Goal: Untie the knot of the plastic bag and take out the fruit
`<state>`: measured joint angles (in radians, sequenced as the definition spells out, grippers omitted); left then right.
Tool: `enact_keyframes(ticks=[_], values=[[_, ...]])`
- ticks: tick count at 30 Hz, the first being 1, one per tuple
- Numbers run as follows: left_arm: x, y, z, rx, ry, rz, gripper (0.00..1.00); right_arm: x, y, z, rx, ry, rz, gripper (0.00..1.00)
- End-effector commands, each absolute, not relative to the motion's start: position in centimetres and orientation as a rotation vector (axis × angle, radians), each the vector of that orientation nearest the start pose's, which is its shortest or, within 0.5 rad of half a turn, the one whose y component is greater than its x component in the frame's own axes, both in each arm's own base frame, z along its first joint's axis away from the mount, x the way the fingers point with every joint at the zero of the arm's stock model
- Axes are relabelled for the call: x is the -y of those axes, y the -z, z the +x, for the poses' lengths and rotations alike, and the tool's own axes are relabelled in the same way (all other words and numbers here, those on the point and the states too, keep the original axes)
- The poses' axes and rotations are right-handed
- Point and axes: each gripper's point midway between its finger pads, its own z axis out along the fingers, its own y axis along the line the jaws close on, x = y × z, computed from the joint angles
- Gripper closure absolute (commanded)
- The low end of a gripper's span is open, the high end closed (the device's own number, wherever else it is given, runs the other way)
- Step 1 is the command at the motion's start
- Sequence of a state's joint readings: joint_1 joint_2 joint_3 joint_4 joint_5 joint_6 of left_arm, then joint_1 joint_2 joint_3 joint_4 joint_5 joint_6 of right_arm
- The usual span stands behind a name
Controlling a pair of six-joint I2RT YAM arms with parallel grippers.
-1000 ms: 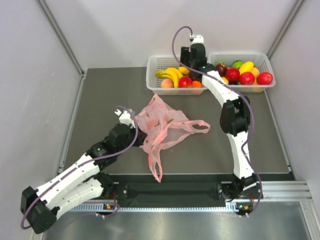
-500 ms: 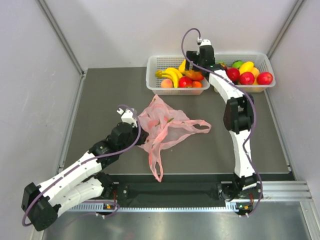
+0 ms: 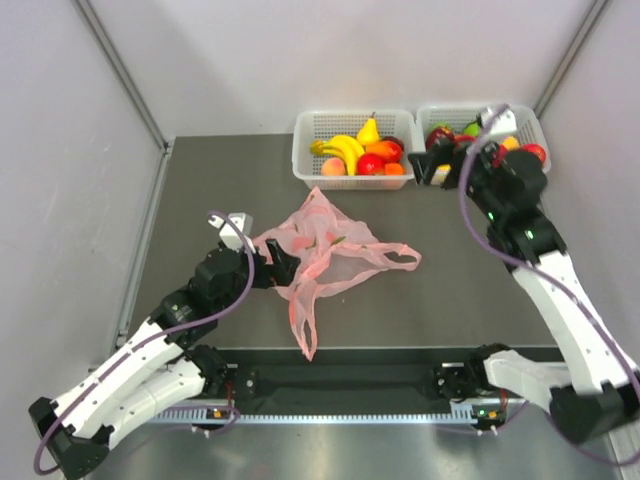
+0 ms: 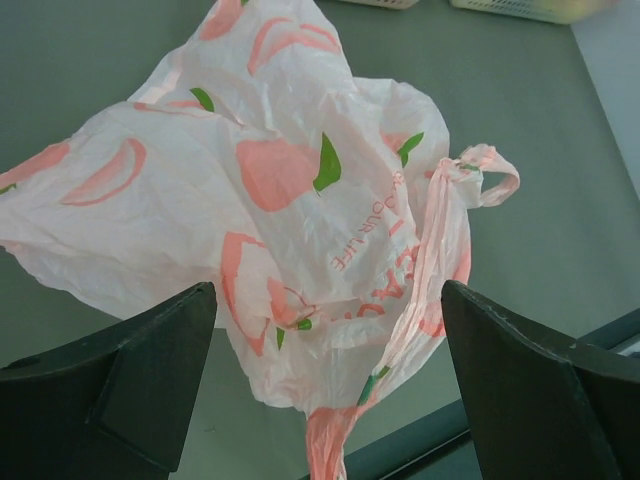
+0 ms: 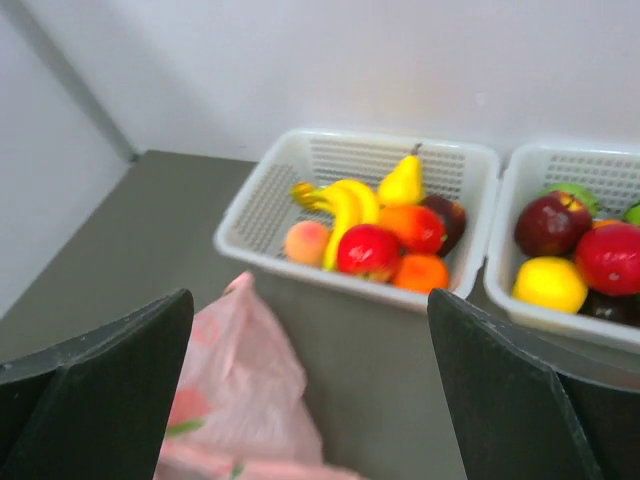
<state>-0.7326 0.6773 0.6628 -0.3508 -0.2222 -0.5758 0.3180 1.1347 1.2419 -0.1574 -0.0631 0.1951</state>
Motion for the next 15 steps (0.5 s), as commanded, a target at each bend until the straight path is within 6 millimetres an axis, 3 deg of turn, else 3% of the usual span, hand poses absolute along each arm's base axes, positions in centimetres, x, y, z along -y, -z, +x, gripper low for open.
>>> enact_keyframes(ticks=[1, 2, 4, 5, 7, 8, 13, 15], values=[[16.9, -23.6, 21.5, -1.943, 0.666, 0.005, 0.01, -14.8, -35.2, 30.9, -1.694, -0.568, -0.198, 0.0], [16.7, -23.8, 21.0, -1.944, 0.676, 0.012, 0.01, -14.2, -35.8, 28.0, -1.642, -0.596, -0.202, 0.0], [16.8, -24.4, 20.5, -1.938, 0.7, 0.024, 0.01, -13.5, -36.2, 25.0, -1.604, -0.644, -0.182, 0.0], [16.7, -24.4, 20.1, -1.942, 0.714, 0.036, 0.01, -13.3, -37.1, 22.1, -1.533, -0.683, -0.213, 0.0], [16.7, -25.2, 19.5, -1.93, 0.748, 0.039, 0.01, -12.7, -37.3, 19.3, -1.512, -0.714, -0.22, 0.0], [16.7, -25.4, 19.2, -1.923, 0.761, 0.045, 0.01, -12.1, -38.6, 17.1, -1.451, -0.728, -0.221, 0.0], [16.2, -26.8, 17.7, -1.901, 0.814, 0.048, 0.01, -10.0, -39.1, 10.6, -1.4, -0.738, -0.237, 0.0], [15.8, -27.1, 17.2, -1.898, 0.822, 0.043, 0.01, -9.7, -38.8, 9.4, -1.399, -0.735, -0.255, 0.0]])
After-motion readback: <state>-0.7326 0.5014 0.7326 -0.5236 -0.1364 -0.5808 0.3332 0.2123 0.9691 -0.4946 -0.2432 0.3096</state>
